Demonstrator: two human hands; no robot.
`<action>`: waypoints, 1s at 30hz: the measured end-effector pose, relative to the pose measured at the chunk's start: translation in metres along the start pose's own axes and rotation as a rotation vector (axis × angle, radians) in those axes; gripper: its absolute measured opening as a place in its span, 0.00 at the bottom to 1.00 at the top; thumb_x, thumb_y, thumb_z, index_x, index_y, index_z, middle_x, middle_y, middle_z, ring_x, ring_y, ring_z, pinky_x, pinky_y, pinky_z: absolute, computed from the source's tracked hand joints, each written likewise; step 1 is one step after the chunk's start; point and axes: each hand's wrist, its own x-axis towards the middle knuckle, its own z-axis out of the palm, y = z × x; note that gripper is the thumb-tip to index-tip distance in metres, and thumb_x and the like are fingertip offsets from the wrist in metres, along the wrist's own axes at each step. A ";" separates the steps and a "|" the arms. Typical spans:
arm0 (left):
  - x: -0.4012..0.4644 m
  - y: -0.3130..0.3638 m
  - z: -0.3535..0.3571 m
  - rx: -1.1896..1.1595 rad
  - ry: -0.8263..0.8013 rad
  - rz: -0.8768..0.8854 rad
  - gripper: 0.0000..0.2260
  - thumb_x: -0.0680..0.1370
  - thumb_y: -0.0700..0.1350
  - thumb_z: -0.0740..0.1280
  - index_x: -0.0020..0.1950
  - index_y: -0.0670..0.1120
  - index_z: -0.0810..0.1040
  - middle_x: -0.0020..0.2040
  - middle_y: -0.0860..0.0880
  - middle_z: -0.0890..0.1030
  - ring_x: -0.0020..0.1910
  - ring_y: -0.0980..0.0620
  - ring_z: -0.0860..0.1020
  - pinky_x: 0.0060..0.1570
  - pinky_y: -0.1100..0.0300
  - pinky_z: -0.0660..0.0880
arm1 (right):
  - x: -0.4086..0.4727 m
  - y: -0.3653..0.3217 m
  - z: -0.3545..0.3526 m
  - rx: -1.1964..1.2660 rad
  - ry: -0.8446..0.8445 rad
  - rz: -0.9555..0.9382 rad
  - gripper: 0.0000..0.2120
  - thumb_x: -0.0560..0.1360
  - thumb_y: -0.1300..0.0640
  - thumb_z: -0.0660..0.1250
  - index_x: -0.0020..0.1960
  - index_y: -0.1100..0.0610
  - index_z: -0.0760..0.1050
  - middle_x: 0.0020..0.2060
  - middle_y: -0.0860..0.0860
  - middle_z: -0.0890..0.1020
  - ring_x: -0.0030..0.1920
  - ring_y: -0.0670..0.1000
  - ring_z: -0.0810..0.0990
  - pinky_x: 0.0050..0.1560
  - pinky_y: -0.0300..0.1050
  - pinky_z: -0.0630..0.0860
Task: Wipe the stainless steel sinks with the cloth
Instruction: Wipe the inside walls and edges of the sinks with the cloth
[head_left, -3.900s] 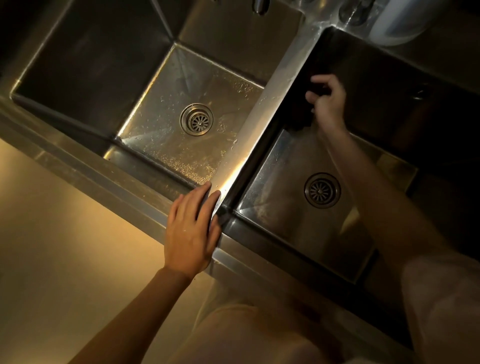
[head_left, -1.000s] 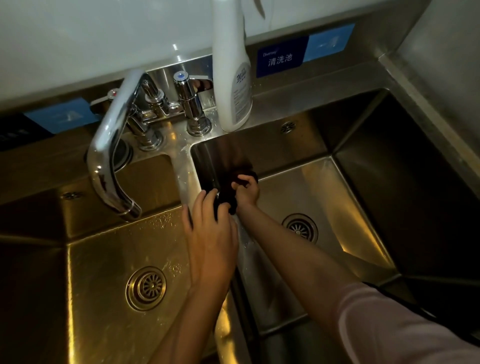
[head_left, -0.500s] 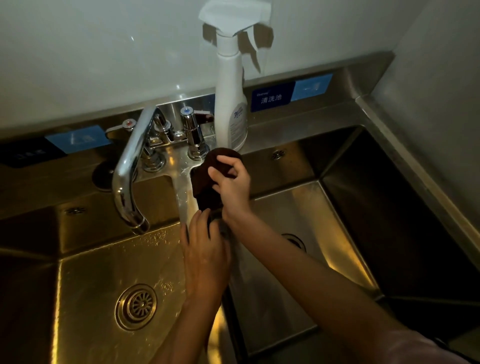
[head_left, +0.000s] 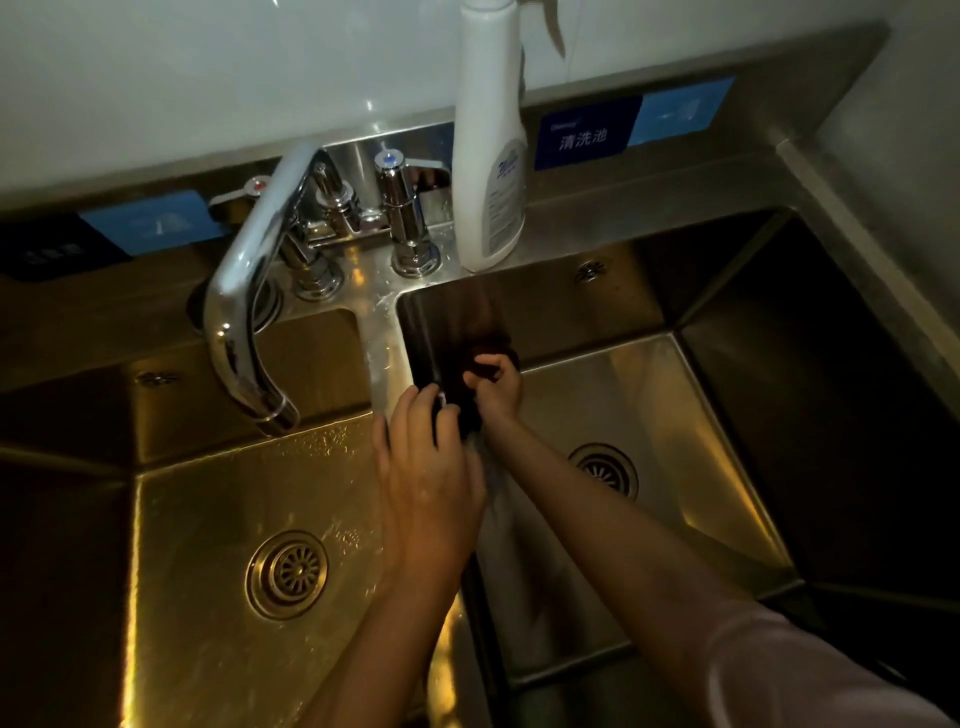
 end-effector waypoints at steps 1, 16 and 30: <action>0.000 0.000 -0.001 0.005 -0.006 0.004 0.15 0.71 0.37 0.69 0.57 0.39 0.78 0.63 0.39 0.76 0.68 0.40 0.71 0.69 0.42 0.61 | 0.007 0.006 -0.002 -0.007 0.005 0.023 0.14 0.71 0.74 0.67 0.56 0.68 0.75 0.52 0.61 0.77 0.49 0.55 0.77 0.45 0.39 0.76; 0.000 0.001 -0.006 0.048 -0.054 0.023 0.13 0.70 0.38 0.67 0.54 0.40 0.78 0.62 0.39 0.77 0.69 0.40 0.70 0.69 0.38 0.63 | -0.041 -0.081 -0.025 0.267 -0.059 -0.164 0.14 0.74 0.64 0.69 0.46 0.44 0.77 0.54 0.52 0.76 0.49 0.47 0.80 0.45 0.43 0.82; -0.001 -0.002 -0.003 0.049 -0.032 0.065 0.13 0.75 0.45 0.59 0.55 0.43 0.78 0.64 0.42 0.76 0.70 0.41 0.67 0.70 0.40 0.59 | 0.018 -0.013 -0.019 0.051 0.168 0.057 0.13 0.71 0.75 0.64 0.50 0.61 0.74 0.48 0.58 0.76 0.50 0.54 0.76 0.45 0.42 0.76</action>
